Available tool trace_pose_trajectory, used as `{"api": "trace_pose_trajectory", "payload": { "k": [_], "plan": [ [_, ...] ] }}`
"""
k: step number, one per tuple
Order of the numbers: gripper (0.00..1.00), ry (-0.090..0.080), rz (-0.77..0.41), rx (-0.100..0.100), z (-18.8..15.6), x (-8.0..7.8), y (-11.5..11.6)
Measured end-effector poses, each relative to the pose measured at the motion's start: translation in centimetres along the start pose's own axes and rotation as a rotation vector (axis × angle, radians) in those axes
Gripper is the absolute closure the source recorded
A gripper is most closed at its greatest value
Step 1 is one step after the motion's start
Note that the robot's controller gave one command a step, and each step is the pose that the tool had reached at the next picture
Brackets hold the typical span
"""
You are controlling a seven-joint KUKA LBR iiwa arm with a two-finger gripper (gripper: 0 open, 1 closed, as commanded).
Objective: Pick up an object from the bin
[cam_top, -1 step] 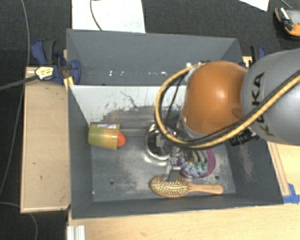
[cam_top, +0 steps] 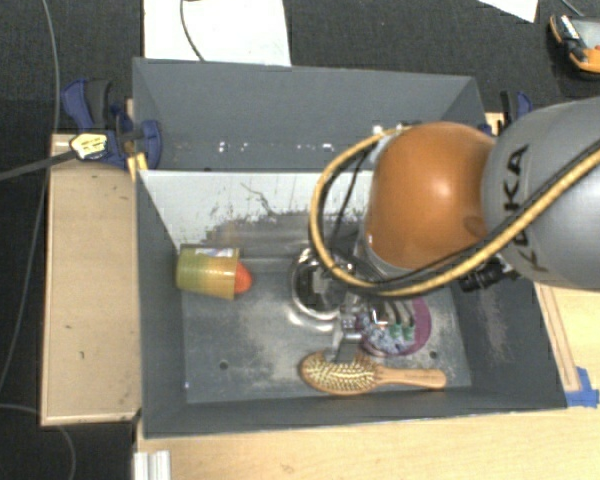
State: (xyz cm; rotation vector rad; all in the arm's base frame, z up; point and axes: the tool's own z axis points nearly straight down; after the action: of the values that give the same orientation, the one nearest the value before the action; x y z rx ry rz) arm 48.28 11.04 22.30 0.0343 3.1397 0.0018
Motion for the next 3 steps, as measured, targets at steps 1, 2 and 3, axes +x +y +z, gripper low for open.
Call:
{"api": "trace_pose_trajectory", "payload": {
  "k": [1, 2, 3],
  "plan": [
    [0.00, 0.000, 0.054, -0.001, -0.3, 0.1, -1.6],
    [0.00, -0.005, 0.245, -0.002, -4.5, -1.1, -2.4],
    [0.00, 0.002, 0.468, 0.001, 0.1, -2.6, -7.1]
  ]
}}
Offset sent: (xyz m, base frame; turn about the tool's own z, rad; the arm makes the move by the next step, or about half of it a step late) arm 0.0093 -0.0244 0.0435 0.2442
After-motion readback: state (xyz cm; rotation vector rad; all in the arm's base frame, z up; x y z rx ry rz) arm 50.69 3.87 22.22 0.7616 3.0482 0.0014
